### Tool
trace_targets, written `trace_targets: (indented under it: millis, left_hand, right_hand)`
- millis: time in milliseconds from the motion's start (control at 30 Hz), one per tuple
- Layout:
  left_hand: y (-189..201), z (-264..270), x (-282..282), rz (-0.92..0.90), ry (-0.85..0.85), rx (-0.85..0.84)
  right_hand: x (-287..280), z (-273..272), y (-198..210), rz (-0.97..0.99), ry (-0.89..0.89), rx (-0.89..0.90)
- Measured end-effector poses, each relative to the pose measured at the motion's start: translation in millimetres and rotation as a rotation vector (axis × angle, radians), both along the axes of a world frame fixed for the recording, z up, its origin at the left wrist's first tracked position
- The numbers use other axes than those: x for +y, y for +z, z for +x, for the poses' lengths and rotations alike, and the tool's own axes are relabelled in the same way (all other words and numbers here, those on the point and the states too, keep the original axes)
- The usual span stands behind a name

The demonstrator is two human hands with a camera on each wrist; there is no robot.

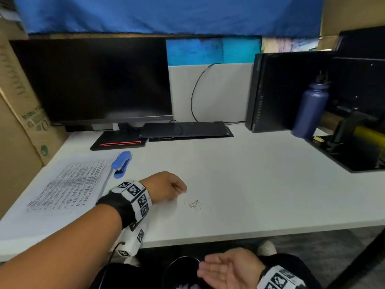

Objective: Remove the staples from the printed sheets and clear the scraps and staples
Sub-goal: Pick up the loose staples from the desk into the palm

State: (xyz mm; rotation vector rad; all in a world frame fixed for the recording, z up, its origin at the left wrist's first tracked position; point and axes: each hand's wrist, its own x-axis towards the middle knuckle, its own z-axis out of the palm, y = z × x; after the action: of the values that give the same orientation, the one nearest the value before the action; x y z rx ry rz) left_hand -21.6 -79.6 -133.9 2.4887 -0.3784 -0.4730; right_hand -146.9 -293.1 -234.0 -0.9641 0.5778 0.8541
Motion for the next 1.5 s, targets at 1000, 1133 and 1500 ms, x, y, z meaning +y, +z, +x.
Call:
trace_targets:
  millis: [1000, 1133, 1500]
  left_hand:
    - [-19, -47, -23, 0.365, 0.0, -0.091]
    - [-44, -73, -56, 0.492, -0.164, -0.061]
    - [-21, -125, -62, 0.002, -0.434, -0.066]
  right_hand:
    - [15, -2, 19, 0.422, -0.771, 0.018]
    - [17, -2, 19, 0.406, -0.764, -0.04]
    - [11, 1, 15, 0.403, -0.667, -0.05]
